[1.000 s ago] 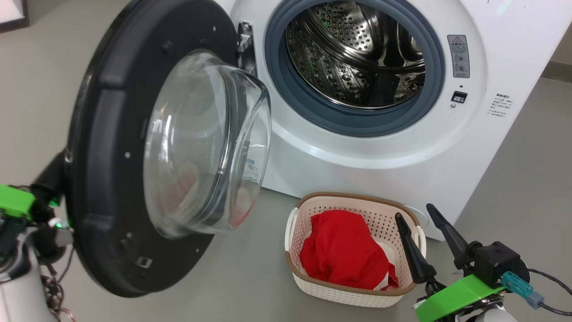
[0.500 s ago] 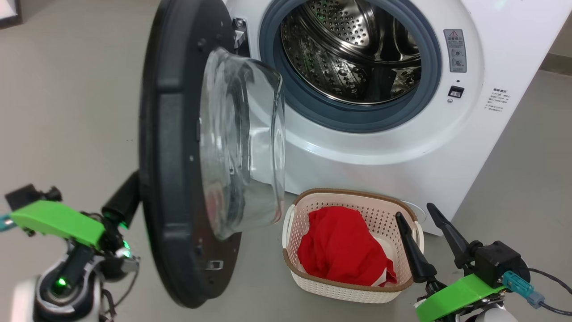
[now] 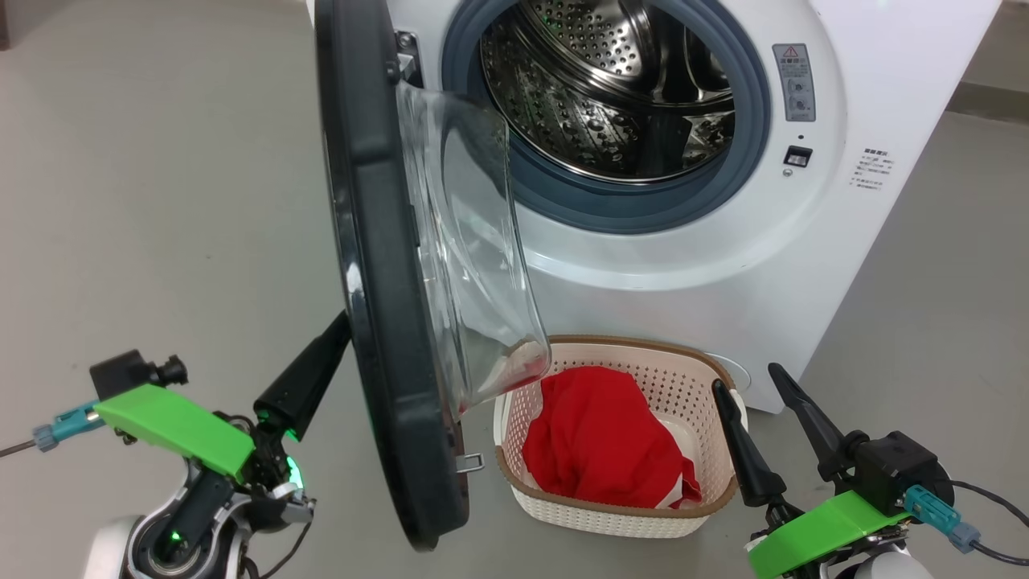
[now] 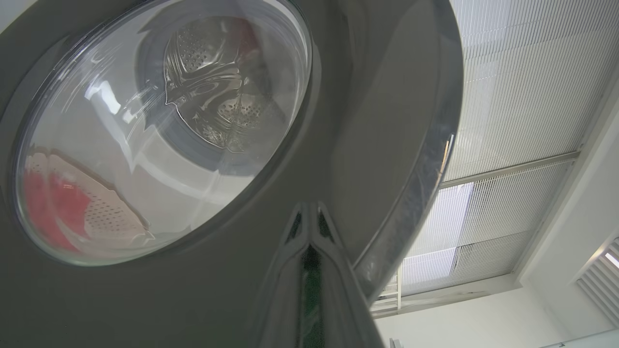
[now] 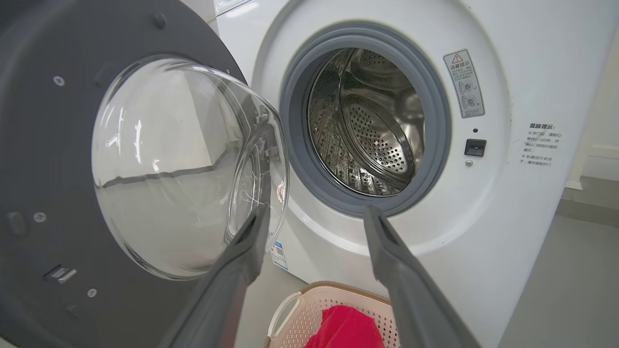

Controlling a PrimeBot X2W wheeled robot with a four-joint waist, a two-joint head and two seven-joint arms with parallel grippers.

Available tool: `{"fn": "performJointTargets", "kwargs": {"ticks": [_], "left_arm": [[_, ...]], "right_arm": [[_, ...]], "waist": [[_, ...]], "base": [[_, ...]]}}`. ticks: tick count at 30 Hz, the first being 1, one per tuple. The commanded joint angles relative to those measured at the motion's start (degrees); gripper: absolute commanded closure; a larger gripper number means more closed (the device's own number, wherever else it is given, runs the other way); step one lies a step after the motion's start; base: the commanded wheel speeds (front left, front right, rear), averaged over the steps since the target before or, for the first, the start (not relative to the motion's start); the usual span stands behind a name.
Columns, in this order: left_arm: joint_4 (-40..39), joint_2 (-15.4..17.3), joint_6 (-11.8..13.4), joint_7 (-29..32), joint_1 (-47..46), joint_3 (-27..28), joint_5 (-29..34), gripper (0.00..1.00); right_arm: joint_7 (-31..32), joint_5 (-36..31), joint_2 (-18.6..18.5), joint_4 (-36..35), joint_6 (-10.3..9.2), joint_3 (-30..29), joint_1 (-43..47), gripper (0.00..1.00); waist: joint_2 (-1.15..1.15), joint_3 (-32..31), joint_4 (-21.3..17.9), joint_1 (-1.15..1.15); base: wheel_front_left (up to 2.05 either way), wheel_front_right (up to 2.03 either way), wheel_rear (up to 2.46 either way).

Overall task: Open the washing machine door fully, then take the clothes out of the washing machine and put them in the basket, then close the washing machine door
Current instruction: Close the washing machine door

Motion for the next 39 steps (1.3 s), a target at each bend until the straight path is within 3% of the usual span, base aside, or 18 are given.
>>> {"fn": "performJointTargets", "kwargs": {"ticks": [1, 12, 13, 16, 20, 28, 32, 36, 39], "left_arm": [[-2.1, 0.6, -0.2, 0.2, -0.4, 0.8, -0.4, 1.0], [-2.5, 1.2, -1.4, -0.4, 0.6, -0.7, -0.6, 1.0], [-2.7, 2.4, -2.9, -1.2, 1.2, -1.2, 1.8, 0.0], [-2.4, 4.2, -4.4, -5.1, 2.2, -0.7, 7.0, 0.0], [-1.0, 8.7, -6.8, -15.1, 2.9, -1.8, 21.7, 0.0], [1.3, 10.7, -10.6, -34.8, 5.4, -4.5, 41.0, 0.0], [3.4, 12.1, -8.3, -42.4, 7.3, -6.3, 54.0, 0.0], [3.5, 11.2, -6.5, -43.3, 8.5, -6.3, 62.7, 0.0], [2.3, 9.9, -6.5, -43.4, 9.4, -5.8, 67.7, 0.0]], "right_arm": [[-0.4, 0.8, -0.2, -1.6, 0.36, 1.0, -2.4, 0.0], [-0.4, 0.7, -0.2, -1.4, 0.36, 0.9, -2.6, 0.0], [-0.4, 0.7, -0.1, -1.4, 0.36, 0.9, -2.5, 0.0], [-0.4, 0.8, -0.1, -1.3, 0.36, 0.9, -2.5, 0.0], [-0.4, 1.0, -0.1, -1.2, 0.36, 0.8, -2.4, 0.0], [-0.4, 1.2, 0.1, -0.9, 0.36, 1.2, -2.1, 0.0], [-0.4, 1.3, 0.2, -0.9, 0.36, 1.3, -1.9, 0.0], [-0.4, 1.5, 0.2, -0.9, 0.36, 1.4, -1.8, 0.0], [-0.4, 1.6, 0.3, -0.9, 0.36, 1.5, -1.7, 0.0]], "waist": [[0.0, 0.2, -0.2, 0.0], [0.0, 0.4, -1.0, 0.0], [0.0, 0.4, -1.0, 0.0], [0.0, 0.4, -1.0, 0.0], [0.0, 0.3, -0.8, 0.0], [0.0, -0.2, -0.3, 0.0], [0.0, -0.3, -0.3, 0.0], [0.0, -0.4, -0.1, 0.0], [0.0, -0.5, 0.1, 0.0]], "base": [[0.0, 0.0, 0.0], [0.0, 0.0, 0.0], [0.0, 0.0, 0.0], [0.0, 0.0, 0.0], [0.0, 0.0, 0.0], [0.0, 0.0, 0.0], [0.0, 0.0, 0.0], [0.0, 0.0, 0.0], [0.0, 0.0, 0.0]]}}
